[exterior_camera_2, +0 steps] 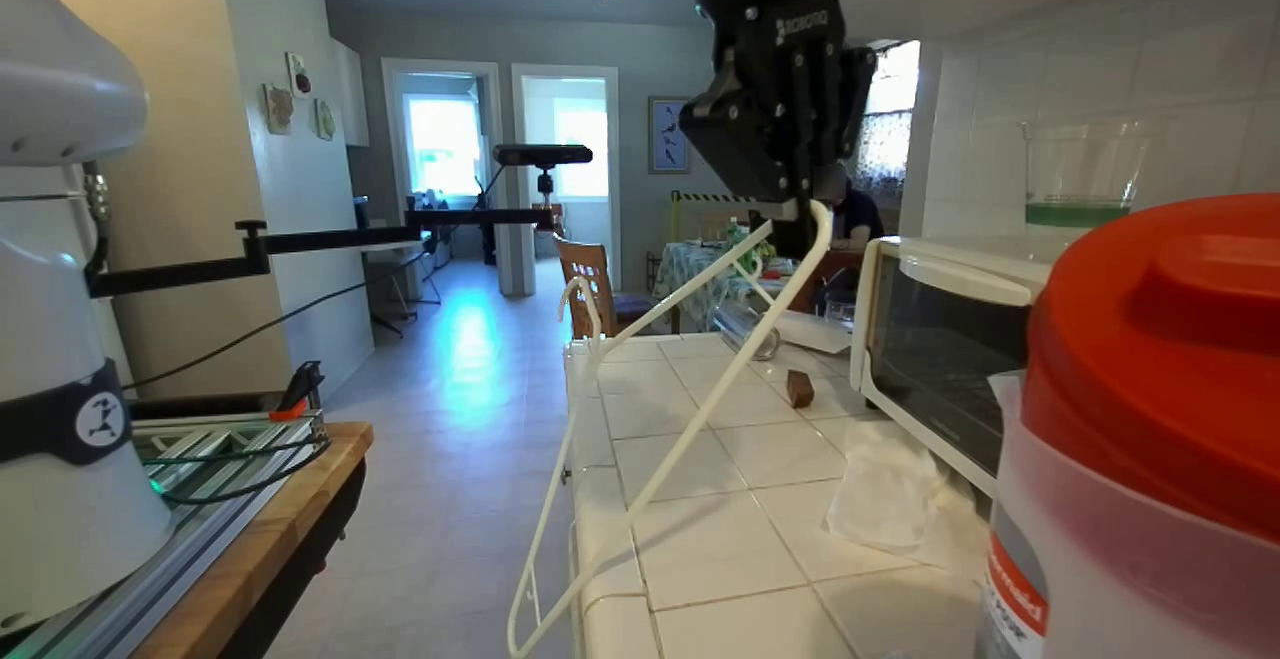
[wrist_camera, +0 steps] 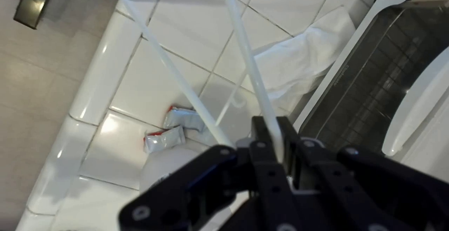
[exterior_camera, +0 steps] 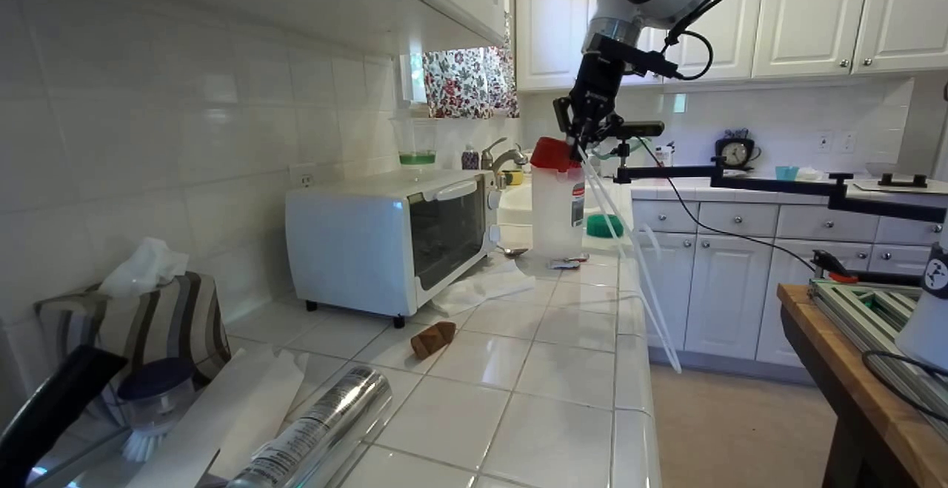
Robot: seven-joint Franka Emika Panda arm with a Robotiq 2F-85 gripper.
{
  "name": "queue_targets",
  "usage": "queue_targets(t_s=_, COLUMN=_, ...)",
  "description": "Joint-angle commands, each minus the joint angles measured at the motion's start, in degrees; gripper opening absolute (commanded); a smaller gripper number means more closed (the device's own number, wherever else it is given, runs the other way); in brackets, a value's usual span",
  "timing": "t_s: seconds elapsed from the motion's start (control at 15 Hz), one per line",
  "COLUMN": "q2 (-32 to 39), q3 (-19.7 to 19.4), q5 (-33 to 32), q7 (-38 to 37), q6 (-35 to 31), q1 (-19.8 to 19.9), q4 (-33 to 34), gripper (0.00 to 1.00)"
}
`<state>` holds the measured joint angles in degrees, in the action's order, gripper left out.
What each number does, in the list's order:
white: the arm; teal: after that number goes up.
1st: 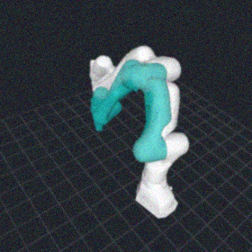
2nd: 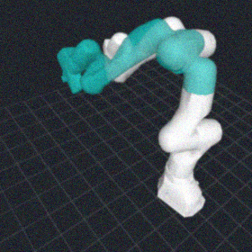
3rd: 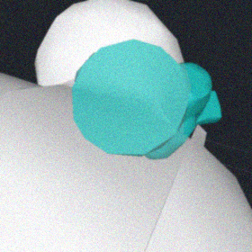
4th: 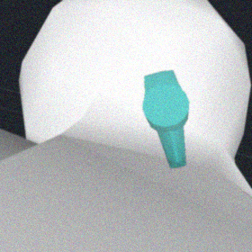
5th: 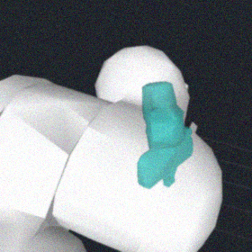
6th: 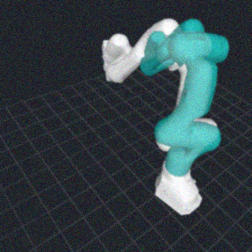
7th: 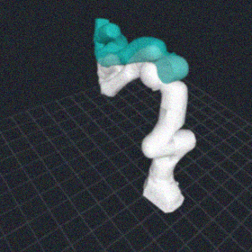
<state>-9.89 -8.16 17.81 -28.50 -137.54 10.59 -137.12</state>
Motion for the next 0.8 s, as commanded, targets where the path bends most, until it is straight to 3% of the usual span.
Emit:
queue_targets(t_s=0.0, q2=0.2, q3=0.0, q5=1.5, q7=-4.3, q6=0.9, q1=0.3, q4=1.9, gripper=0.03)
queue_targets(t_s=0.47, q2=-0.3, q3=-0.7, q5=6.9, q7=-11.3, q6=-1.9, q1=0.4, q4=3.4, gripper=0.03)
queue_targets(t_s=0.73, q2=-1.4, q3=-1.3, q5=10.0, q7=-13.5, q6=-7.0, q1=0.7, q4=2.6, gripper=0.03)
